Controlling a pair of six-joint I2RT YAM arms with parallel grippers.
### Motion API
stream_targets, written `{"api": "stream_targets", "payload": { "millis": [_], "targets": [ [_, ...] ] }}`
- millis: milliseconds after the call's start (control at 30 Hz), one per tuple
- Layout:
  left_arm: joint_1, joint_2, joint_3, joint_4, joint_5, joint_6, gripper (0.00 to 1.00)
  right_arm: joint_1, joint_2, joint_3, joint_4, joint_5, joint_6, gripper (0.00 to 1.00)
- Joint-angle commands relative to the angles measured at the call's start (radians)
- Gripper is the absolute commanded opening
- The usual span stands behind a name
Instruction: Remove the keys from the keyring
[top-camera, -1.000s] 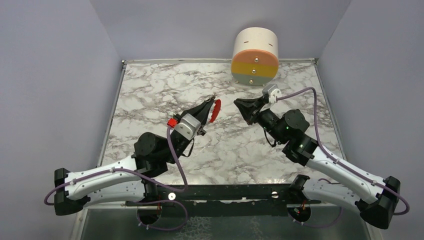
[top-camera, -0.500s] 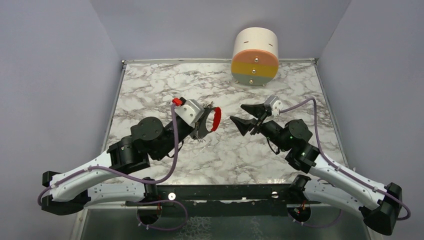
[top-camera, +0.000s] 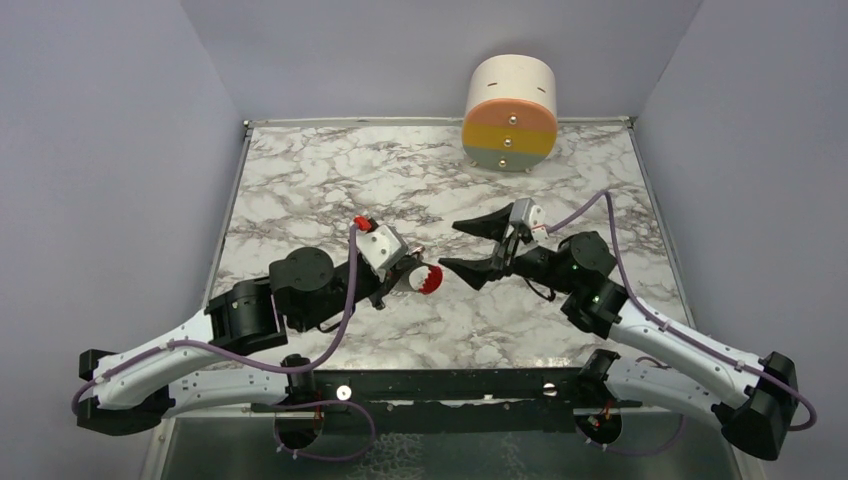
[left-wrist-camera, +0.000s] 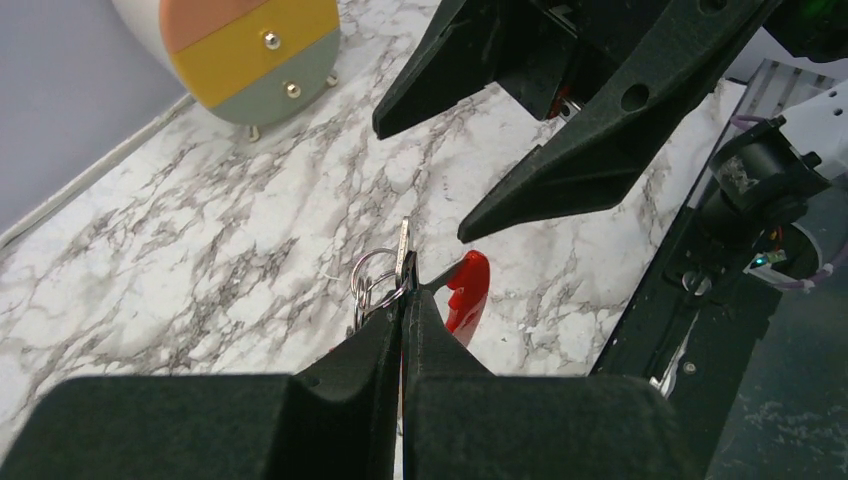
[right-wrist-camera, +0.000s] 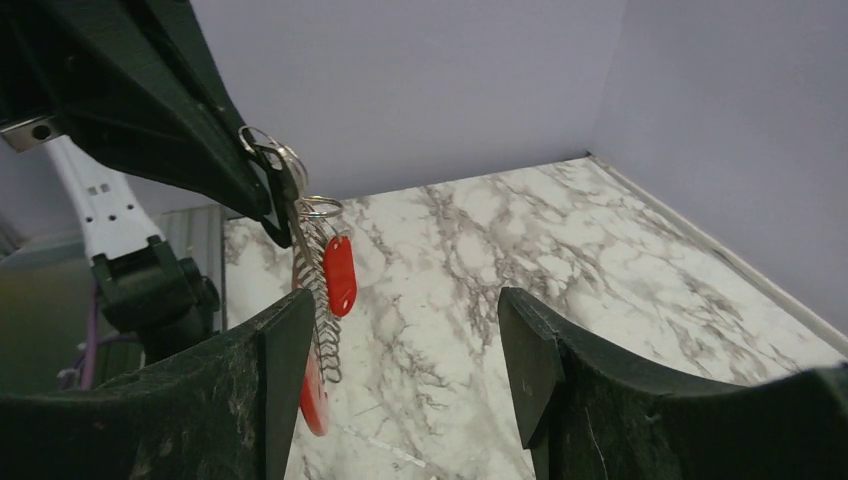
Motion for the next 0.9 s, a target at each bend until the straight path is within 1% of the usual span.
{"api": "stream_targets", "payload": {
  "millis": [0,100,333,500,567,600,633,667,700,733,867],
  "targets": [
    [0.002,-0.029,-0.008,0.025,0.034,-0.009,0.0,-0.007,0.037,0.049,-0.014,-0.22,-0.013,0.68],
    [0.002,-0.033,-0.02,0.056,0.006,0.012,0.0,-0.007,0.054,0.055,-0.009,-0.289,-0.01,0.68],
    [0.001,-0.017,-0.031,0.111,0.0,0.037,0.0,-0.007,0.097,0.068,-0.01,-0.329,-0.003,0.68],
    [0.001,-0.009,-0.048,0.156,0.03,0.037,0.0,-0.007,0.153,0.072,0.031,-0.333,0.027,0.68],
    [0.002,-0.012,-0.059,0.177,0.032,0.036,0.0,-0.007,0.185,0.077,0.047,-0.341,0.043,0.66],
    [0.002,-0.012,-0.063,0.187,0.038,0.036,0.0,-0.007,0.2,0.079,0.057,-0.342,0.05,0.62],
    [0.002,-0.01,-0.068,0.193,0.045,0.034,0.0,-0.007,0.212,0.081,0.066,-0.344,0.054,0.51],
    [0.002,-0.009,-0.07,0.196,0.052,0.032,0.0,-0.007,0.222,0.084,0.071,-0.339,0.051,0.25],
    [0.002,-0.009,-0.072,0.196,0.056,0.029,0.0,-0.007,0.225,0.09,0.065,-0.308,0.049,0.06],
    [0.002,-0.012,-0.076,0.193,0.058,0.025,0.0,-0.007,0.222,0.092,0.051,-0.265,0.047,0.02],
    [0.003,-0.053,-0.112,0.176,0.038,0.0,0.0,-0.007,0.141,0.063,0.027,-0.138,-0.006,0.02]
  ]
}}
